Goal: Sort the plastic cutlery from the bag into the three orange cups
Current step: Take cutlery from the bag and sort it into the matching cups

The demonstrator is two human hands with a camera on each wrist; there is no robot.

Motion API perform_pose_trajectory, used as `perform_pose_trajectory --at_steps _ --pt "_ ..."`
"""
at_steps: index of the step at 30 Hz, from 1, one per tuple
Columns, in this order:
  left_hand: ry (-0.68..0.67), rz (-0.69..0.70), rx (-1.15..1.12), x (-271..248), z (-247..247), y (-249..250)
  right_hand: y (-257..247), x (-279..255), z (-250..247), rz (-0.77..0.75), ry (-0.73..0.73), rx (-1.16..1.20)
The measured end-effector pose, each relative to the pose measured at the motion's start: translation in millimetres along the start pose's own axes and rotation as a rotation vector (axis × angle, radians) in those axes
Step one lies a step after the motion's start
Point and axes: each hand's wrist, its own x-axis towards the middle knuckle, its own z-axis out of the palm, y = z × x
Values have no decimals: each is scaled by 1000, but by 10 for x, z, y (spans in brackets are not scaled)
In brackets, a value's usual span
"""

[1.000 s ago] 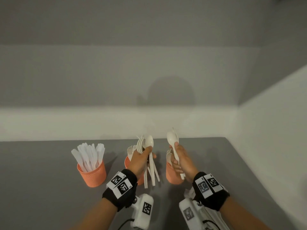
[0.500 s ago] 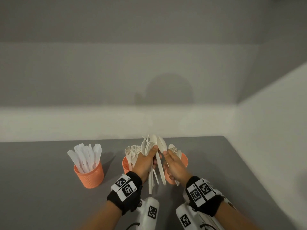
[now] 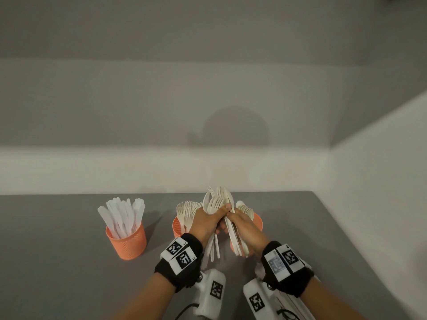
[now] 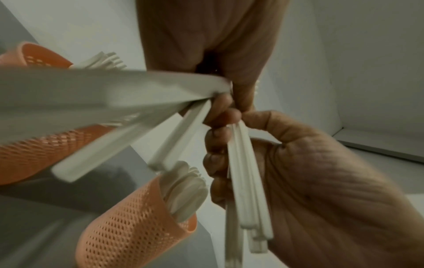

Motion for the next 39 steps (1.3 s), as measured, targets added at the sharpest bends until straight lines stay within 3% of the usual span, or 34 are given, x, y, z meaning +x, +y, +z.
perform_pose_trajectory --at_steps 9,14,18,22,25,29,33,39 --pt "83 36 36 -6 93 -33 4 -13 -40 -25 130 -9" --pt "26 -99 -91 8 38 -4 120 107 -85 125 236 86" --pt "23 -184 -310 24 -107 1 27 118 -245 132 314 279" --pt "227 -92 -400 136 -371 14 14 182 -541 42 513 292" --pt "452 21 -307 205 -529 88 74 254 -681 -11 655 300" --pt "649 113 -206 312 -617 68 203 339 -684 -35 729 311" --pt "730 158 -120 408 -633 -57 323 408 -639 -23 742 326" --pt "746 208 -56 428 -630 -271 507 496 -612 12 735 400"
